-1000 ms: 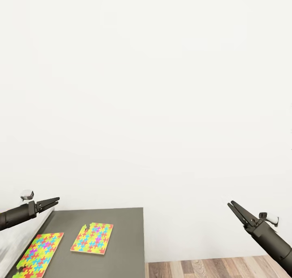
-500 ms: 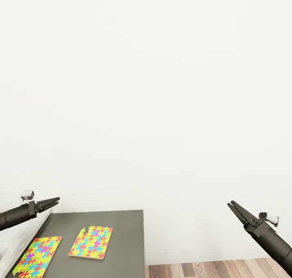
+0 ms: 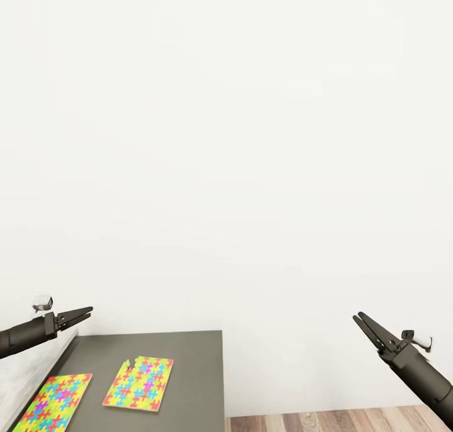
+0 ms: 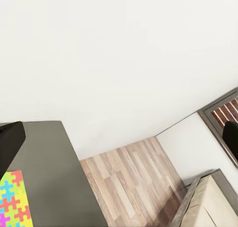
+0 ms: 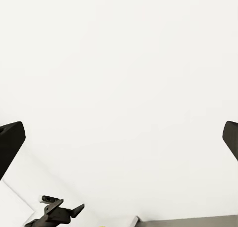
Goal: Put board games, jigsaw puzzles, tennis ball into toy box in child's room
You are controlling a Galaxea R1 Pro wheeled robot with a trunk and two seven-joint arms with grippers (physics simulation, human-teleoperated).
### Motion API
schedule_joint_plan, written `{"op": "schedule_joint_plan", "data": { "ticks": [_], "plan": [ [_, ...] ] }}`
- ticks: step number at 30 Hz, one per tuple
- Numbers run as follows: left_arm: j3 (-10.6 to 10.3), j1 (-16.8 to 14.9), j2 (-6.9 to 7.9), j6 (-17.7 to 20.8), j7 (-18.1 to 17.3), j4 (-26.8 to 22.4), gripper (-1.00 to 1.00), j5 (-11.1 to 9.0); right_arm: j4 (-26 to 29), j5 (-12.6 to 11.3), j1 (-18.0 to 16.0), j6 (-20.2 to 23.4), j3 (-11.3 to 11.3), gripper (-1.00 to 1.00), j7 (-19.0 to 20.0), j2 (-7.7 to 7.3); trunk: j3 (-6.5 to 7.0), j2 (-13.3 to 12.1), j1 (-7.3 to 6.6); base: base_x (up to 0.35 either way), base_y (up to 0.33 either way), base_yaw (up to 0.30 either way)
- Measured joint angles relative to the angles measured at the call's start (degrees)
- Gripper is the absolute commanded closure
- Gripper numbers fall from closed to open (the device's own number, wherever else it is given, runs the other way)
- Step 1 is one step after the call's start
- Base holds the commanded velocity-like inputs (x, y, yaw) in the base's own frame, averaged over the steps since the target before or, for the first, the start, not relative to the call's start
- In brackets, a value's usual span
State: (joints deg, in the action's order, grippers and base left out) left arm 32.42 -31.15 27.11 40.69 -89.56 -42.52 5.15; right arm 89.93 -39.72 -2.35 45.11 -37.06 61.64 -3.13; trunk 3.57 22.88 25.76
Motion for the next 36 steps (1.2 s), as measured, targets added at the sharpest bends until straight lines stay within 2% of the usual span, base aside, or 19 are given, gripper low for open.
{"op": "schedule_joint_plan", "data": {
  "ticks": [17, 21, 25, 27, 28, 32, 36],
  "plan": [
    [-0.4, 0.0, -0.08, 0.6, 0.5, 0.0, -1.0, 0.9, 0.0, 0.1, 0.0, 0.0, 0.3, -1.0, -0.5, 0.01, 0.0, 0.0, 0.0, 0.004, 0.0, 0.0],
    [-0.4, -0.2, -0.1, 0.9, 6.3, 0.0, -1.0, 1.3, 0.0, 0.1, 0.0, -0.1, 0.3, -1.0, -0.6, 0.02, 0.0, 0.0, 0.0, 0.0, 0.0, 0.0],
    [-0.4, -0.6, -0.68, 1.8, 14.5, 0.0, -1.0, 1.4, 0.0, 0.8, 0.0, -0.1, 0.3, -1.0, -0.7, 0.04, 0.0, 0.0, 0.0, 0.0, 0.0, 0.0],
    [-0.5, -0.9, -1.53, 2.6, 18.9, 0.0, -1.0, 1.5, 0.0, 1.6, 0.0, -0.1, 0.4, -1.0, -0.7, 0.05, 0.0, 0.0, 0.0, 0.0, 0.0, 0.0],
    [-0.6, -1.3, -2.57, 3.5, 23.3, -0.1, -1.0, 1.5, 0.0, 2.8, 0.0, -0.2, 0.4, -1.0, -0.8, 0.07, 0.0, 0.0, 0.01, 0.0, 0.0, 0.0],
    [-0.9, -1.9, -4.53, 5.4, 32.1, -0.2, -1.0, 1.6, 0.1, 6.0, 0.0, -0.2, 0.4, -1.0, -1.0, 0.23, 0.0, 0.0, 0.0, 0.0, 0.0, 0.0],
    [-2.5, -2.4, -6.39, 6.2, 41.7, -0.3, -1.0, 1.7, 0.2, 9.1, 0.0, 0.1, 0.3, -1.0, -1.3, 0.3, 0.0, 0.0, 0.0, 0.0, 0.0, 0.0]
  ]
}}
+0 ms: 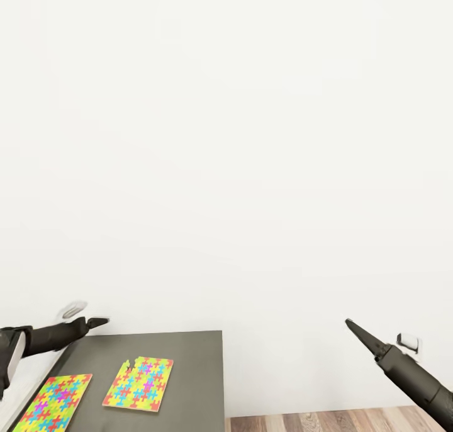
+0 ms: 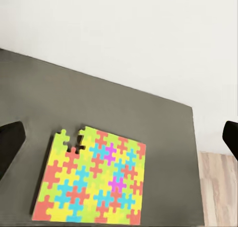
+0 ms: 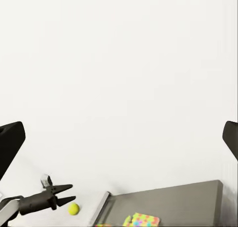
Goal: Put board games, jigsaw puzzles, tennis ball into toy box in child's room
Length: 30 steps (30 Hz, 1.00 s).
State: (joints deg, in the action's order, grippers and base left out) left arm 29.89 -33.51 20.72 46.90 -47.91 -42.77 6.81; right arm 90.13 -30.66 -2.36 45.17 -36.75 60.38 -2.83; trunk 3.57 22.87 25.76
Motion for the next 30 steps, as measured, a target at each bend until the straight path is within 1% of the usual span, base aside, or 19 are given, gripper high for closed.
{"op": "schedule_joint_plan", "data": {
  "ticks": [4, 5, 7, 8, 10, 11, 12, 16, 21, 26, 30],
  "plan": [
    [-3.0, -1.6, -1.98, 0.5, 10.0, 0.0, -1.0, -0.1, 0.0, 2.4, -0.1, 0.3, 0.0, -1.0, -0.8, -0.06, 0.0, 0.0, 0.0, 0.0, 0.0, 0.0],
    [-4.6, -2.9, -2.92, 0.6, 14.6, 0.2, -1.0, -0.3, 0.0, 3.3, -0.1, 0.5, 0.0, -1.0, -1.5, -0.09, 0.01, 0.0, 0.0, 0.0, 0.0, 0.0],
    [-6.1, -4.4, -3.88, 0.6, 19.2, 0.7, -1.0, -0.2, 0.0, 3.9, -0.1, 0.6, 0.0, -1.0, -2.4, -0.12, 0.0, 0.0, 0.0, 0.0, 0.0, 0.0],
    [-7.4, -5.8, -4.75, 0.7, 23.2, 1.6, -1.0, -0.3, 0.0, 4.3, -0.1, 1.0, 0.0, -1.0, -3.3, -0.13, 0.01, 0.0, 0.0, 0.0, 0.0, 0.0],
    [-8.3, -7.1, -5.63, 0.6, 26.8, 3.1, -1.0, -0.1, 0.0, 4.5, -0.1, 1.5, 0.0, -1.0, -4.3, -0.14, 0.0, 0.0, 0.0, 0.0, 0.0, 0.0],
    [-8.9, -8.4, -6.43, 0.5, 29.8, 4.7, -1.0, -0.2, 0.0, 4.6, -0.1, 2.0, 0.1, -1.0, -5.2, -0.15, 0.0, 0.0, 0.0, 0.0, 0.0, 0.0],
    [-9.1, -9.1, -6.79, 0.4, 31.2, 5.6, -1.0, -0.1, 0.0, 4.7, -0.1, 2.3, 0.1, -1.0, -5.6, -0.15, 0.0, 0.0, 0.0, 0.0, 0.0, 0.0],
    [-9.6, -12.6, -7.67, 0.1, 35.3, 9.2, -1.0, 0.0, 0.1, 4.8, 0.0, 3.2, 0.1, -1.0, -6.4, -0.13, 0.0, 0.0, 0.0, 0.0, 0.0, 0.0],
    [-9.9, -16.6, -8.12, -0.1, 38.4, 12.7, -1.0, 0.1, 0.1, 4.6, 0.0, 3.7, 0.0, -1.0, -6.8, -0.19, 0.0, 0.0, 0.0, 0.0, 0.0, 0.0],
    [-10.0, -17.8, -8.41, -0.2, 39.2, 13.8, -1.0, 0.1, 0.3, 4.4, 0.0, 3.9, -0.1, -1.0, -6.8, -0.28, -0.08, 0.0, 0.0, 0.0, 0.0, 0.0],
    [-10.6, -18.1, -9.07, -0.2, 39.4, 14.1, -1.0, 0.2, 0.3, 4.2, 0.0, 3.9, -0.1, -1.0, -6.8, -0.31, -0.32, 0.0, 0.0, 0.0, 0.0, 0.0]
  ]
}}
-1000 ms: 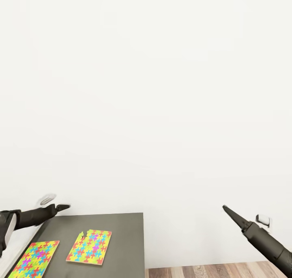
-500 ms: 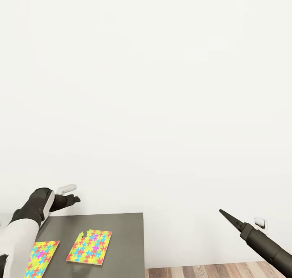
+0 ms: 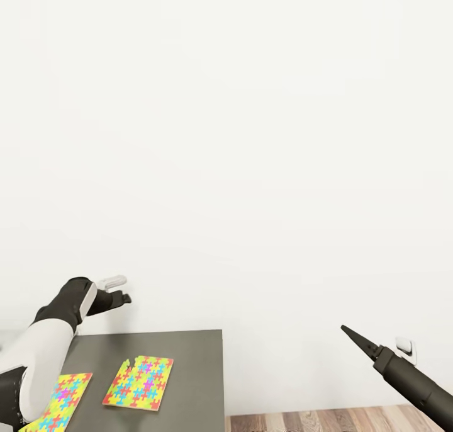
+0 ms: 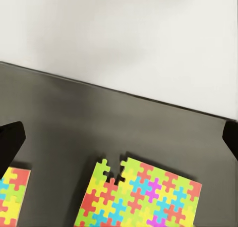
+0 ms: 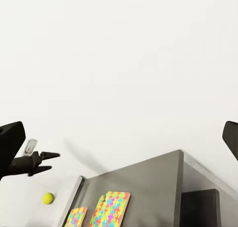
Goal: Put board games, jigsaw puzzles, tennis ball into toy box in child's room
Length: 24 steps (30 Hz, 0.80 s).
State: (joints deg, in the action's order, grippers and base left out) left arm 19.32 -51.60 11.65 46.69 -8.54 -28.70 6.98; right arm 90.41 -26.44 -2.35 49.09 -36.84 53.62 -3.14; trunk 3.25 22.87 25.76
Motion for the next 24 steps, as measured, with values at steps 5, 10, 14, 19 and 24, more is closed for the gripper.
{"op": "schedule_joint_plan", "data": {
  "ticks": [5, 10, 14, 19, 24],
  "plan": [
    [-2.0, -0.2, -0.55, -0.1, 0.1, 0.2, -1.0, 0.0, -0.1, -0.1, 0.0, 0.1, 0.0, -1.0, 0.0, -0.02, -0.41, 0.0, 0.0, 0.0, 0.0, 0.0],
    [-3.7, -0.2, -0.78, -0.1, -0.2, 0.3, -1.0, -0.1, -0.1, -0.2, 0.0, 0.1, -0.1, -1.0, 0.0, -0.02, -0.87, 0.0, 0.0, 0.0, 0.0, 0.0],
    [-4.6, -0.2, -0.91, -0.1, -0.4, 0.3, -1.0, -0.1, -0.1, -0.2, 0.0, 0.1, -0.1, -1.0, 0.0, -0.02, -1.24, 0.0, 0.0, 0.0, 0.0, 0.0],
    [-5.3, -0.2, -0.9, -0.3, -0.7, 0.4, -1.0, -0.2, -0.1, -0.2, 0.0, 0.0, -0.1, -1.0, 0.1, -0.02, -1.71, 0.0, 0.0, 0.0, 0.0, 0.0],
    [-5.5, -0.2, -0.95, -0.7, -0.8, 0.4, -1.0, -0.2, -0.1, -0.2, 0.0, 0.0, 0.0, -1.0, 0.1, -0.02, -2.18, 0.0, 0.0, 0.0, 0.0, 0.0]
  ]
}}
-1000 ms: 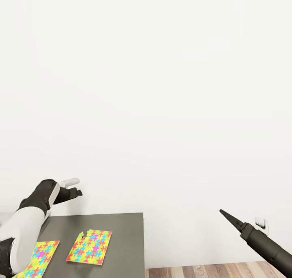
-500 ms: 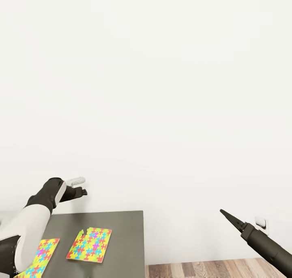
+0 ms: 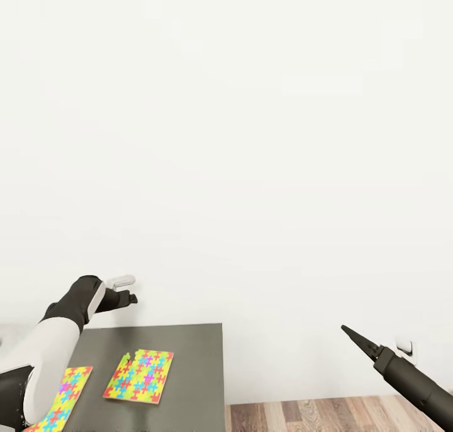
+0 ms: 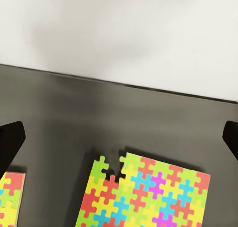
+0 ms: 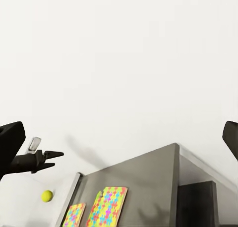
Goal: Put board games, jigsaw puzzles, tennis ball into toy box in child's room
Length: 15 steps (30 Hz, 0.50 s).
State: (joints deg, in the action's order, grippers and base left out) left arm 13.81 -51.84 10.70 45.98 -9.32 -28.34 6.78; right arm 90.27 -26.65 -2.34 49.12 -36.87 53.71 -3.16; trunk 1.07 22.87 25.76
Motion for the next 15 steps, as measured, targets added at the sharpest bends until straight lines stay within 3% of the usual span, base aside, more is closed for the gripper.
{"op": "schedule_joint_plan", "data": {
  "ticks": [9, 15],
  "plan": [
    [-0.1, 0.0, 0.02, -0.3, -1.1, 0.0, -1.0, 0.0, 0.0, 0.0, 0.0, 0.0, 0.0, -1.0, 0.0, -0.05, -0.85, 0.0, 0.0, 0.0, 0.0, 0.0],
    [-0.7, 0.0, 0.34, -1.4, -7.3, 0.0, -1.0, 0.1, -0.1, 0.0, 0.0, 0.0, 0.0, -1.0, 0.0, -0.05, -1.4, 0.0, 0.0, 0.0, 0.0, 0.0]
  ]
}}
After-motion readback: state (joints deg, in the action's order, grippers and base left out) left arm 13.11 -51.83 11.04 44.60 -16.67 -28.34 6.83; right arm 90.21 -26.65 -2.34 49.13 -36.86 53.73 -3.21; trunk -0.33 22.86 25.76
